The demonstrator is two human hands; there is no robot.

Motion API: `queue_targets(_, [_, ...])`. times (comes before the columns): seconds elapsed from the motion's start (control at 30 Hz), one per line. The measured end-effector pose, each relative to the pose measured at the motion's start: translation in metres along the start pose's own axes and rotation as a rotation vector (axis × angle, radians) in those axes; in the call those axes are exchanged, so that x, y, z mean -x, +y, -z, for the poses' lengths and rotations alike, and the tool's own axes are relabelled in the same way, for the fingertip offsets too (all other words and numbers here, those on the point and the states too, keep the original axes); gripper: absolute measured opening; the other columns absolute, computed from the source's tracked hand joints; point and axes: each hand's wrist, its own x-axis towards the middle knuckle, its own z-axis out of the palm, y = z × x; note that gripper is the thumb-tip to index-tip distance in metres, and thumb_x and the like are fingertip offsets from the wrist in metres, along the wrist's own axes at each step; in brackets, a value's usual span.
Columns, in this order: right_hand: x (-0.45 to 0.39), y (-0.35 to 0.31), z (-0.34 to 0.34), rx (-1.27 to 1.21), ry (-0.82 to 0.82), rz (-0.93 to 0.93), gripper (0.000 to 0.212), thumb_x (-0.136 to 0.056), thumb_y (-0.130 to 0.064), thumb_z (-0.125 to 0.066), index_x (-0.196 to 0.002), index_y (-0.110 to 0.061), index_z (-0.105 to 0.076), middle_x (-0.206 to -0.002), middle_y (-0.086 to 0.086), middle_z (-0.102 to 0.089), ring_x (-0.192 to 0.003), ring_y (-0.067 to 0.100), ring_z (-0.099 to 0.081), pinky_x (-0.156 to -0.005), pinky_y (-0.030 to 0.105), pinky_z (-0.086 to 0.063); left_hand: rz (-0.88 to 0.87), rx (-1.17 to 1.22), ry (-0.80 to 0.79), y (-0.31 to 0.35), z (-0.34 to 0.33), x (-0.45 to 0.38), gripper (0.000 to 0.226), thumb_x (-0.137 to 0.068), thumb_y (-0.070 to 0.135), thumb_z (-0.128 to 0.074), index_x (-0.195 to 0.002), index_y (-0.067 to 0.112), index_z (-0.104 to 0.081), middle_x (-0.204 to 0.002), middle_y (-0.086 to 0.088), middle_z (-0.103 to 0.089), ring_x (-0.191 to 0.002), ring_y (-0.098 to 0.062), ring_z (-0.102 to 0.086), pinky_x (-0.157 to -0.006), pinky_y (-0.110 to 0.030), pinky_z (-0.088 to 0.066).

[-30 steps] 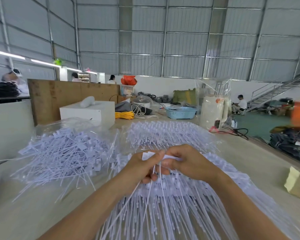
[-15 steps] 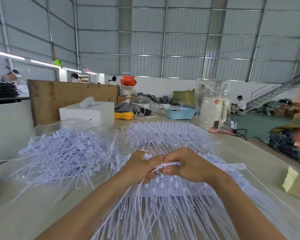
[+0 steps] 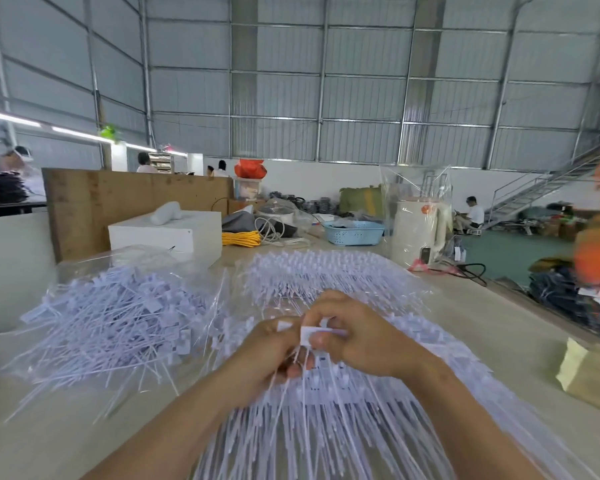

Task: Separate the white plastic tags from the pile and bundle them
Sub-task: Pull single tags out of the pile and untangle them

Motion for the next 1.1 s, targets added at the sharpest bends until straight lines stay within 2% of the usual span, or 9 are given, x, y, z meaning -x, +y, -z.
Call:
queue_targets(0.1, [-0.001,0.005,-0.005,0.063,0.09,-0.043,0.033,-0.086,-0.009,-0.063,-0.098,-0.036,-0.048,-0.107,-0.002,-0.045,-0.098,0.001,-0.046,-0.079,0.011,-0.037,0.05,0.044,0.007,0.002,-0.001,0.002,0.068,-0.082,0.074,-0.034,-0.077,0.019,-0.072,-0.053,-0.006,-0.058,-0.036,-0.01,-0.04,-0.036,-0.014,-0.027])
queue_targets(0.2, [0.0,0.007,-0.005,0.08,0.119,-0.026,0.04,-0.085,-0.007,-0.065,-0.103,-0.036,-0.044,-0.108,-0.003,-0.042,-0.099,0.0,-0.044,-0.08,0.012,-0.039,0.007,-0.078,0.012,0.002,-0.005,0.003,0.066,-0.063,0.087,-0.047,-0.076,0.027,-0.071,-0.057,-0.002,-0.06,-0.039,-0.008,-0.043,-0.04,-0.015,-0.032])
queue_targets(0.37, [-0.001,0.005,-0.008,0.032,0.048,-0.02,0.043,-0.085,-0.006,-0.064,-0.118,-0.025,-0.045,-0.105,-0.006,-0.041,-0.094,0.009,-0.049,-0.084,0.026,-0.049,-0.046,-0.131,0.017,-0.004,-0.01,0.006,0.048,-0.063,0.074,-0.059,-0.064,0.026,-0.069,-0.054,0.0,-0.058,-0.037,-0.008,-0.042,-0.038,-0.014,-0.03])
queue_targets(0.47, [0.001,0.006,-0.002,0.018,0.02,-0.018,0.047,-0.086,-0.006,-0.063,-0.114,-0.039,-0.043,-0.113,-0.005,-0.043,-0.104,0.007,-0.049,-0.086,0.015,-0.043,-0.121,-0.071,0.078,-0.002,-0.009,0.004,0.039,-0.07,0.061,-0.066,-0.058,0.024,-0.068,-0.051,0.0,-0.057,-0.04,-0.008,-0.049,-0.039,-0.015,-0.034])
queue_targets(0.57, [0.003,0.003,0.001,-0.002,-0.006,-0.023,0.053,-0.086,-0.002,-0.062,-0.11,-0.045,-0.041,-0.111,-0.008,-0.042,-0.088,-0.004,-0.048,-0.074,0.01,-0.043,-0.114,-0.029,0.072,-0.001,-0.01,0.002,0.042,-0.067,0.054,-0.072,-0.075,0.014,-0.075,-0.069,-0.013,-0.069,-0.06,-0.012,-0.061,-0.054,-0.021,-0.043])
queue_targets(0.67, [0.0,0.001,-0.004,0.065,-0.034,-0.026,0.056,-0.08,0.004,-0.06,-0.119,-0.032,-0.042,-0.106,-0.005,-0.038,-0.083,0.005,-0.05,-0.064,0.013,-0.042,-0.079,-0.067,-0.037,-0.003,-0.014,0.005,0.037,-0.083,0.04,-0.065,-0.049,0.026,-0.068,-0.045,0.004,-0.056,-0.041,-0.004,-0.05,-0.044,-0.017,-0.037])
queue_targets(0.83, [0.0,0.006,0.003,0.276,0.056,-0.052,0.046,-0.074,-0.033,-0.077,-0.111,-0.028,-0.051,-0.102,-0.021,-0.041,-0.082,-0.009,-0.046,-0.073,0.018,-0.041,-0.11,-0.102,0.015,-0.001,-0.013,0.006,0.049,-0.09,0.037,-0.06,-0.044,0.022,-0.058,-0.041,0.004,-0.048,-0.037,-0.007,-0.044,-0.041,-0.018,-0.036])
queue_targets(0.97, [0.005,0.013,0.006,0.119,-0.065,-0.101,0.031,-0.089,-0.033,-0.061,-0.095,-0.003,-0.068,-0.091,0.014,-0.068,-0.077,0.02,-0.062,-0.073,0.032,-0.049,-0.161,-0.095,-0.004,-0.002,-0.013,0.005,0.045,-0.093,0.04,-0.053,-0.053,0.022,-0.064,-0.044,0.005,-0.049,-0.039,-0.007,-0.043,-0.04,-0.018,-0.033])
queue_targets(1.1, [0.005,0.011,0.006,-0.031,-0.073,-0.069,0.02,-0.092,-0.016,-0.059,-0.097,-0.001,-0.071,-0.09,0.01,-0.072,-0.084,0.017,-0.067,-0.077,0.029,-0.052,-0.209,-0.113,-0.068,-0.004,-0.011,0.002,0.046,-0.09,0.043,-0.05,-0.053,0.021,-0.063,-0.047,0.003,-0.054,-0.04,-0.008,-0.045,-0.043,-0.018,-0.035])
